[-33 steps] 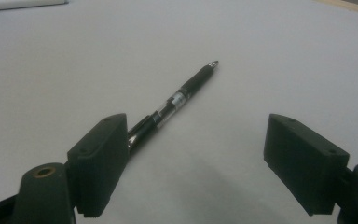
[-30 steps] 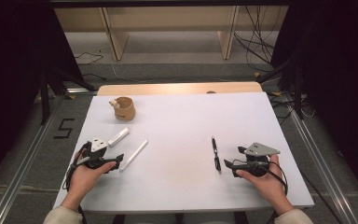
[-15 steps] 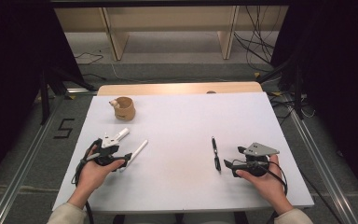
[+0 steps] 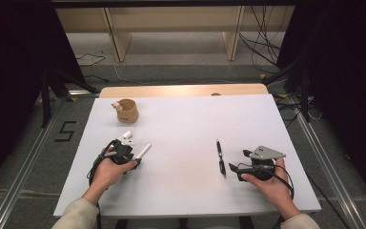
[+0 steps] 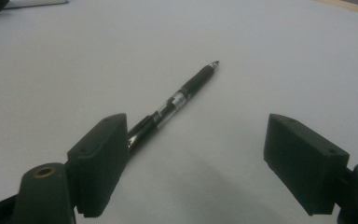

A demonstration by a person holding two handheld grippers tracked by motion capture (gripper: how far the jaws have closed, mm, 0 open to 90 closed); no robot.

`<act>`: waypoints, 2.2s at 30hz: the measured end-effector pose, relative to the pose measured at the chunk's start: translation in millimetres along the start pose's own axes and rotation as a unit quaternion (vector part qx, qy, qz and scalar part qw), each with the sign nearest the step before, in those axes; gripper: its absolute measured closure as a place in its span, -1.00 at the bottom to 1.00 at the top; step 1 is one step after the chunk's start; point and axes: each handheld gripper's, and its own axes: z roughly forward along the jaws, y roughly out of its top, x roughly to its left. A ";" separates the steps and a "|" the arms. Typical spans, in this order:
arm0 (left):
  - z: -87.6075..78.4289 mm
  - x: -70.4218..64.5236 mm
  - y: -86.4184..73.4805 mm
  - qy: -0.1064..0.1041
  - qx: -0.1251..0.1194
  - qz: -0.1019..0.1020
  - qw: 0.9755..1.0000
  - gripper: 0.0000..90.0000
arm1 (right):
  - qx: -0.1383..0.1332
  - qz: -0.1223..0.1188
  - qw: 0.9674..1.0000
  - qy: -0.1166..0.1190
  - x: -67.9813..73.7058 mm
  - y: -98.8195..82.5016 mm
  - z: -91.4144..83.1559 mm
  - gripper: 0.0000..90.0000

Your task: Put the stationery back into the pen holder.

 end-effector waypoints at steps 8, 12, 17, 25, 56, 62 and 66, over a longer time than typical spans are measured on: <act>3.0 1.7 4.7 -0.012 0.014 -0.005 1.000 0.41 | 0.000 0.000 1.000 0.000 0.1 0.0 0.1 -0.50; 4.1 2.4 7.9 -0.013 0.022 -0.009 1.000 0.45 | 0.000 0.001 1.000 0.000 -0.1 0.0 0.2 -0.50; 4.4 4.7 10.4 -0.015 0.033 -0.013 0.999 0.51 | -0.001 0.000 1.000 0.000 -0.1 0.0 0.0 -0.50; 4.7 5.2 13.0 -0.013 0.044 -0.014 0.999 0.59 | -0.001 -0.001 1.000 0.001 0.0 0.0 -0.1 -0.50; 5.1 -0.5 16.8 0.006 0.058 -0.015 0.998 0.75 | -0.002 -0.001 1.000 0.001 0.5 0.3 -0.3 -0.50; 4.2 0.3 13.8 0.003 0.045 -0.024 0.999 0.75 | -0.006 0.001 1.000 0.001 0.8 2.2 -0.8 -0.49; 3.2 -0.2 13.4 -0.004 0.026 -0.027 0.999 0.75 | -0.009 0.002 1.000 0.003 1.9 3.2 -0.9 -0.48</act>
